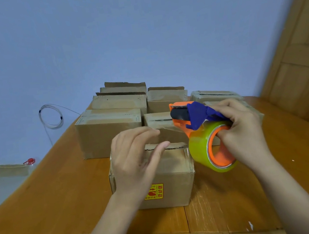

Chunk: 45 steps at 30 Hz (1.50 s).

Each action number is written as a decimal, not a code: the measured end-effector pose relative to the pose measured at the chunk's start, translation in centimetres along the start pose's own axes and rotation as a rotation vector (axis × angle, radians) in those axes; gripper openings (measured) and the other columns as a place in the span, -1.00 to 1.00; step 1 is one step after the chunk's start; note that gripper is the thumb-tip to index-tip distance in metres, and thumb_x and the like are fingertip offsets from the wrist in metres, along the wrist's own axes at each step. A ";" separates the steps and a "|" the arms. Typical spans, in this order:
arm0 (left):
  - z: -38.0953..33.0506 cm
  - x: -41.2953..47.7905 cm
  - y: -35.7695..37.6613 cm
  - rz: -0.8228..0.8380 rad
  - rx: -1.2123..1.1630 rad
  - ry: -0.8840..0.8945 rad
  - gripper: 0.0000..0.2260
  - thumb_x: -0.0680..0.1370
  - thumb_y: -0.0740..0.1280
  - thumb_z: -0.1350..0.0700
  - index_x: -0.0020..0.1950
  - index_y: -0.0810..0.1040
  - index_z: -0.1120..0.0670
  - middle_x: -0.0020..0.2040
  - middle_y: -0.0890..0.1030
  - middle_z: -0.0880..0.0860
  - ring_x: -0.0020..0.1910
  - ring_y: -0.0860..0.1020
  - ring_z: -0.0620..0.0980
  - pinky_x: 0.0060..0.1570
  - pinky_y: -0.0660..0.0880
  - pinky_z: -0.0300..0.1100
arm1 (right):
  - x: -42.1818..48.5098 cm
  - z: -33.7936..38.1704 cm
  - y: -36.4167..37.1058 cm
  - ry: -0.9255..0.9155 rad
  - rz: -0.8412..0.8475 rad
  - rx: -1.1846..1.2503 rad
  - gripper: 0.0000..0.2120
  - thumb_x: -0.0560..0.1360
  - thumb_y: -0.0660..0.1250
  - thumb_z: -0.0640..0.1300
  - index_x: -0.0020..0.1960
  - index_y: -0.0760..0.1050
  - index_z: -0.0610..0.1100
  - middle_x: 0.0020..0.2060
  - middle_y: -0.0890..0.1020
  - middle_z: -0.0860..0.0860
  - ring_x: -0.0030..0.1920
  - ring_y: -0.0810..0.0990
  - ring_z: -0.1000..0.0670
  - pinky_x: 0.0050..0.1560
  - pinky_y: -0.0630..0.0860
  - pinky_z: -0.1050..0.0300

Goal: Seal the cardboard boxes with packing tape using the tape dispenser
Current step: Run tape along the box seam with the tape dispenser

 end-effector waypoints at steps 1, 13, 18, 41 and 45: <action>0.0 0.3 0.0 0.010 0.009 -0.004 -0.68 0.48 0.44 0.03 0.15 0.46 0.08 0.07 0.51 -0.04 0.05 0.51 -0.06 -0.02 0.50 0.02 | 0.0 0.0 -0.1 -0.007 0.002 -0.015 -0.57 0.23 0.29 -0.38 0.08 0.63 -0.22 -0.13 0.53 0.02 -0.08 0.46 0.07 -0.16 0.32 0.59; 1.1 3.9 0.8 0.153 0.085 0.378 -0.88 0.53 0.44 0.11 -0.03 0.51 0.02 -0.10 0.67 -0.01 -0.05 0.56 0.02 0.00 0.40 -0.02 | 0.1 0.1 0.1 -0.024 0.042 -0.042 -0.52 0.28 0.38 -0.56 0.12 0.62 -0.21 -0.10 0.54 -0.01 -0.05 0.49 0.01 -0.12 0.33 0.59; 1.2 5.6 0.5 0.242 -0.031 0.384 -0.88 0.51 0.45 0.13 -0.13 0.52 0.01 -0.14 0.67 -0.04 -0.06 0.56 -0.03 0.03 0.39 -0.04 | 0.4 0.0 -0.4 -0.036 0.057 -0.060 -0.52 0.28 0.38 -0.55 0.12 0.62 -0.19 -0.11 0.56 -0.04 -0.08 0.48 0.02 -0.13 0.31 0.60; 0.8 6.2 1.5 0.625 -0.182 0.091 -0.73 0.42 0.42 -0.14 -0.08 0.62 0.04 -0.07 0.60 -0.11 0.02 0.50 -0.12 0.17 0.29 -0.13 | 0.2 -0.7 0.1 0.026 0.076 -0.007 -0.47 0.23 0.29 -0.61 0.09 0.63 -0.20 -0.15 0.53 0.00 -0.10 0.47 0.20 -0.17 0.34 0.52; 0.9 6.1 1.7 0.605 -0.211 0.029 -0.81 0.44 0.39 -0.10 -0.17 0.63 0.02 -0.14 0.58 -0.18 -0.03 0.49 -0.16 0.17 0.28 -0.14 | -0.1 -0.7 0.3 0.026 0.093 -0.011 -0.48 0.25 0.32 -0.61 0.10 0.63 -0.22 -0.13 0.54 -0.01 -0.10 0.47 0.16 -0.19 0.35 0.54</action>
Point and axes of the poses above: each hand's wrist, its own x-axis towards the middle knuckle, its own y-axis out of the palm, z = x × y, the point moved 3 cm from there along x, towards the middle knuckle
